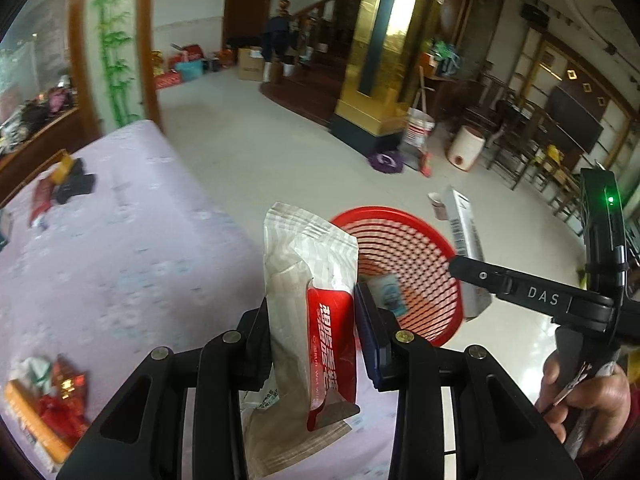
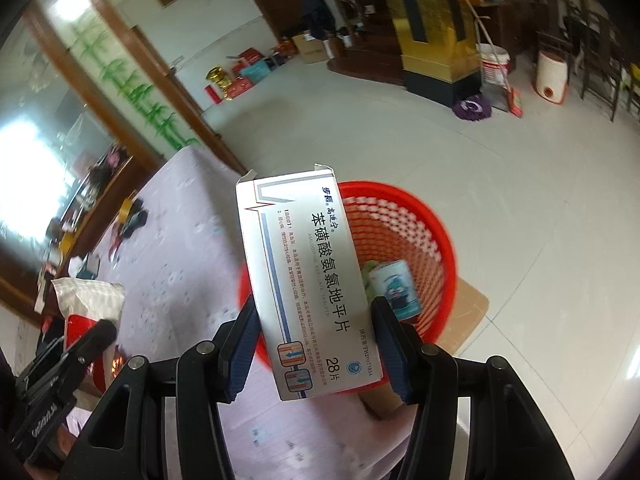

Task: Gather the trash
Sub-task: 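Carry the white-and-red wrapper and white medicine box over the red wastebasket, then open both grippers to drop the wrapper and box into the wastebasket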

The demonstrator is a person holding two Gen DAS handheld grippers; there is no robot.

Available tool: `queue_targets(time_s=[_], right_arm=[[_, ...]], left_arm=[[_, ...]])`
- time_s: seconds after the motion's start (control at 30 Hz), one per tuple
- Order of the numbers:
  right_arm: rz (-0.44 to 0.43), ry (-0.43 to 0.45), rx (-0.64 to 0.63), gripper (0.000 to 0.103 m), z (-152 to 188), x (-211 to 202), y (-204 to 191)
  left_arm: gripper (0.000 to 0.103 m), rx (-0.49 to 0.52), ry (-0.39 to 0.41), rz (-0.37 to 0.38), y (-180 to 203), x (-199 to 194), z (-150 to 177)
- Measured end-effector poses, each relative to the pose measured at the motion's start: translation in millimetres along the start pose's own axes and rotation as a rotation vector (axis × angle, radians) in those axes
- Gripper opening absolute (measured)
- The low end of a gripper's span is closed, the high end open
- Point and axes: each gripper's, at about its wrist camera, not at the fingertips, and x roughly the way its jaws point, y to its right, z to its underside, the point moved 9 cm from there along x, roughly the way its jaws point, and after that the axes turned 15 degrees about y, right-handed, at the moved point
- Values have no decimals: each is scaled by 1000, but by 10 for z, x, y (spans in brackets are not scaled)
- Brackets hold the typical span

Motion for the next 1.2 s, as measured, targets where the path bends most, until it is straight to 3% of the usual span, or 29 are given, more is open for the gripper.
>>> queue_targets(time_s=[0.4, 0.43, 0.53, 0.63, 0.93, 1.2], right_arm=[[-12, -14, 45, 61, -271, 184, 382], [-14, -20, 44, 61, -274, 214, 399], [-26, -43, 46, 61, -251, 315, 434], [-21, -68, 60, 70, -238, 407, 487], [-66, -49, -26, 70, -337, 335, 352], [-175, -72, -136, 71, -22, 246, -425]], left_arm=[[35, -14, -54, 51, 514, 674, -31], [39, -16, -59, 52, 536, 719, -26], [66, -37, -64, 40, 530, 778, -31], [66, -51, -58, 16, 489, 763, -48], [66, -83, -7, -131, 16, 302, -45], [66, -123, 59, -233, -636, -452, 137]])
